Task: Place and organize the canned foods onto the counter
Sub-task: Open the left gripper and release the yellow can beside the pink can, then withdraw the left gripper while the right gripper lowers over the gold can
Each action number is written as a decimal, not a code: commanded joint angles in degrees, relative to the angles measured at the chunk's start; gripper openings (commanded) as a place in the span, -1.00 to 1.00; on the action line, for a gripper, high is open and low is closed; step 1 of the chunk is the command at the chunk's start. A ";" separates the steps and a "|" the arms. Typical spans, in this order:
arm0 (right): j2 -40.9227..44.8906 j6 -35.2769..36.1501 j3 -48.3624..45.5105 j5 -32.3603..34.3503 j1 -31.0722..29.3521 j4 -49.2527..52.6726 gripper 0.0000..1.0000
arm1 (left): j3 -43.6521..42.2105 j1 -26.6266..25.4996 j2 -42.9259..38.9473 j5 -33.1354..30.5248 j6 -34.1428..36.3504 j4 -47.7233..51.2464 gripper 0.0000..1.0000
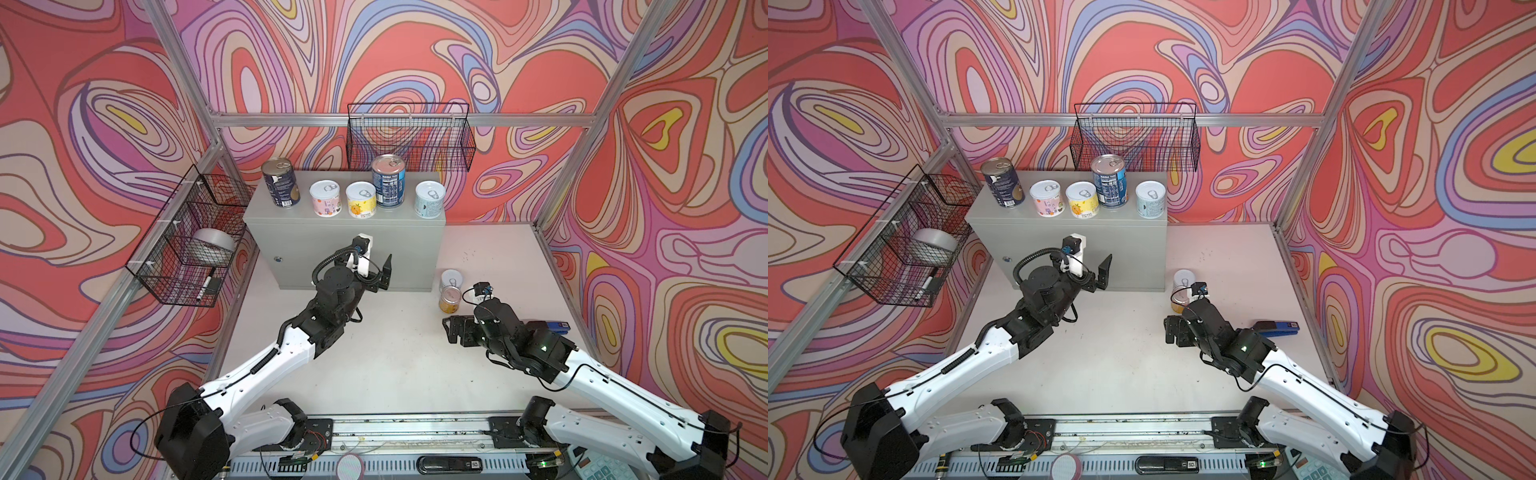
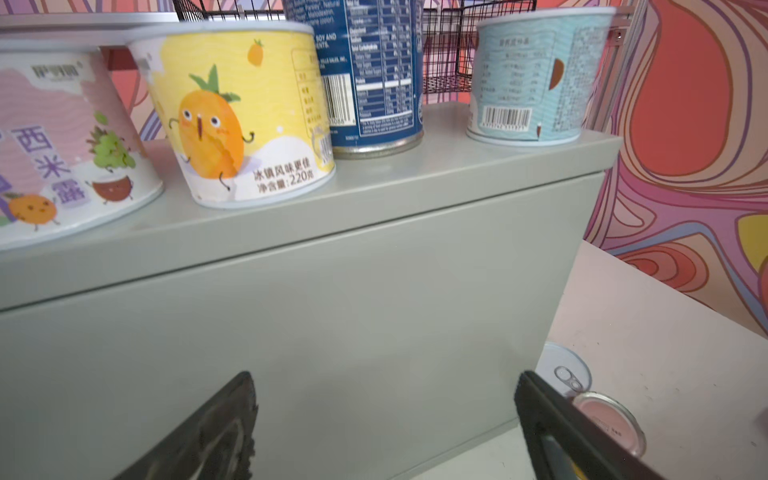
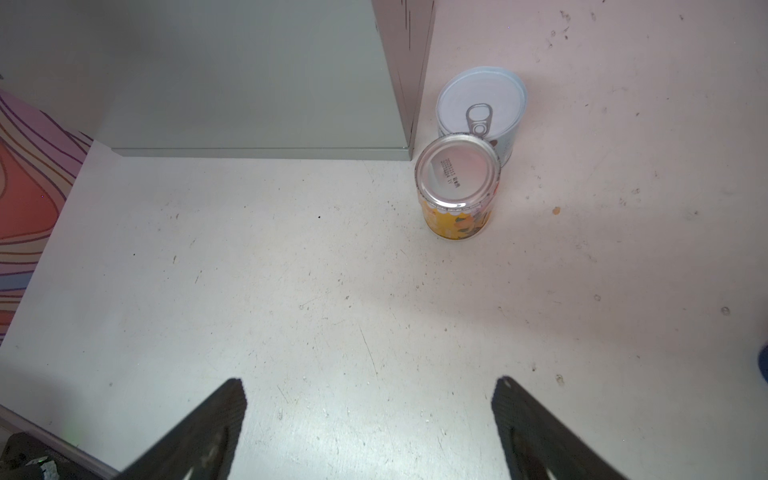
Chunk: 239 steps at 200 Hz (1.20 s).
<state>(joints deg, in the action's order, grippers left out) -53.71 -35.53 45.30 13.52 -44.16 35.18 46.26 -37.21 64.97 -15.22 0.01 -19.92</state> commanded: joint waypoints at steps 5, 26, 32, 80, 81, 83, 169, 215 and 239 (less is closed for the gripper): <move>-3.77 -0.53 -0.61 -3.07 2.34 -3.67 0.91 | -2.36 -0.32 -2.56 -1.16 -2.52 1.84 1.00; -7.13 -0.33 0.66 -5.08 3.12 -4.64 0.90 | -4.50 -0.32 -3.64 -0.62 -0.52 1.13 1.00; -7.75 -0.25 1.28 -5.53 3.12 -4.73 0.89 | -4.50 -0.32 -3.91 -0.64 0.20 1.83 1.00; -12.31 1.39 5.77 -7.02 3.12 -3.60 0.90 | -4.51 -0.32 -5.25 -2.58 5.68 4.68 1.00; -12.47 1.41 5.99 -7.02 3.12 -3.44 0.90 | -4.51 -0.32 -5.23 -2.60 5.87 4.78 1.00; -12.71 1.60 6.33 -7.01 3.12 -3.16 0.90 | -4.51 -0.32 -5.23 -2.66 6.12 4.93 1.00; -20.38 -1.30 9.46 -7.34 5.33 -3.79 0.82 | -5.22 -0.32 -1.87 2.36 3.19 7.53 1.00; -24.89 -2.33 11.57 -4.47 6.94 -3.29 0.57 | -9.61 -0.32 -1.95 5.37 2.14 4.48 1.00; -26.62 -4.40 11.51 -4.12 10.07 -2.37 0.46 | -11.06 -0.32 -2.83 6.67 0.74 3.85 1.00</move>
<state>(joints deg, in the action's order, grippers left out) -78.94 -37.43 55.57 7.55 -36.97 32.10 36.47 -37.21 63.00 -10.90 2.42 -13.93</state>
